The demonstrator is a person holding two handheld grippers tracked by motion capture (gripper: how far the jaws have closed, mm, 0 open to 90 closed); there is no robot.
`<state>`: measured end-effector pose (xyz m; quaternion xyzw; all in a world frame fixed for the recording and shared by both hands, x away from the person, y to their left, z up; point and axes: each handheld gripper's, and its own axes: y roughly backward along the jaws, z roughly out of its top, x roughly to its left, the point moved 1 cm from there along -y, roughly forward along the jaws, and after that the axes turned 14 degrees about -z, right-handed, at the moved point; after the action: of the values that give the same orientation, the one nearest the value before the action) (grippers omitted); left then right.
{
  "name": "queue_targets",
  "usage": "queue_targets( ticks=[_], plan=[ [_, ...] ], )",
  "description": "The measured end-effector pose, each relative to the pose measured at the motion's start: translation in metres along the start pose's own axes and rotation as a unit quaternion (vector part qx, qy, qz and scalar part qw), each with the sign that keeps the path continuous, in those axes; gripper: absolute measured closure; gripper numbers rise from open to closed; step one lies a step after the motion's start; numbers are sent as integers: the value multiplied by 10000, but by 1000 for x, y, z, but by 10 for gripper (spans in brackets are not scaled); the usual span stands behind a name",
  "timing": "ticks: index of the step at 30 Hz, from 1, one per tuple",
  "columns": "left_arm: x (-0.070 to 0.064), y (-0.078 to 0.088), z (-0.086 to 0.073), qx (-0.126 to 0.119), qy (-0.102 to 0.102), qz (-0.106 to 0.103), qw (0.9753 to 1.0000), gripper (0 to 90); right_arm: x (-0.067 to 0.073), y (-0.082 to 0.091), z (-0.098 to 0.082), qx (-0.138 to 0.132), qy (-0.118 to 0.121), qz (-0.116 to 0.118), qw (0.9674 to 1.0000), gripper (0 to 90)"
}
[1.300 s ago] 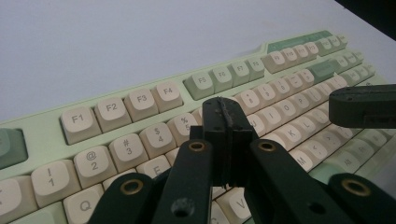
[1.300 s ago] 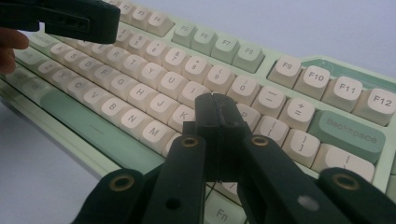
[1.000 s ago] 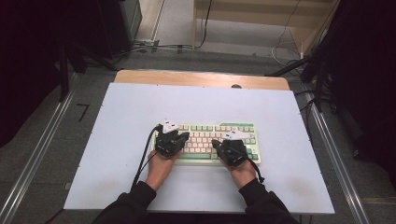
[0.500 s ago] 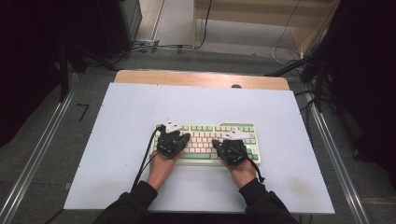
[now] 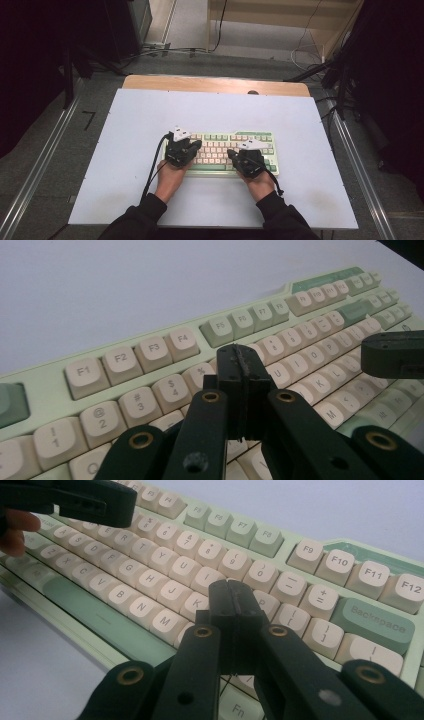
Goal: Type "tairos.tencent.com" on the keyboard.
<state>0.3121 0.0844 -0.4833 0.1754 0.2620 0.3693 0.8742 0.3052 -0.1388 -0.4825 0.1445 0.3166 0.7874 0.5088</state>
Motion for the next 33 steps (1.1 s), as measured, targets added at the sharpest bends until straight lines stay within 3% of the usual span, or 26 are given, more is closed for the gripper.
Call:
queue_targets(
  ticks=[12,33],
  plan=[
    [14,14,-5,-62,129,144,9998,900,1,1,0,-11,20,9,10000,871],
    [19,13,-12,37,178,218,9996,900,1,1,0,-27,23,10,10000,871]
  ],
)
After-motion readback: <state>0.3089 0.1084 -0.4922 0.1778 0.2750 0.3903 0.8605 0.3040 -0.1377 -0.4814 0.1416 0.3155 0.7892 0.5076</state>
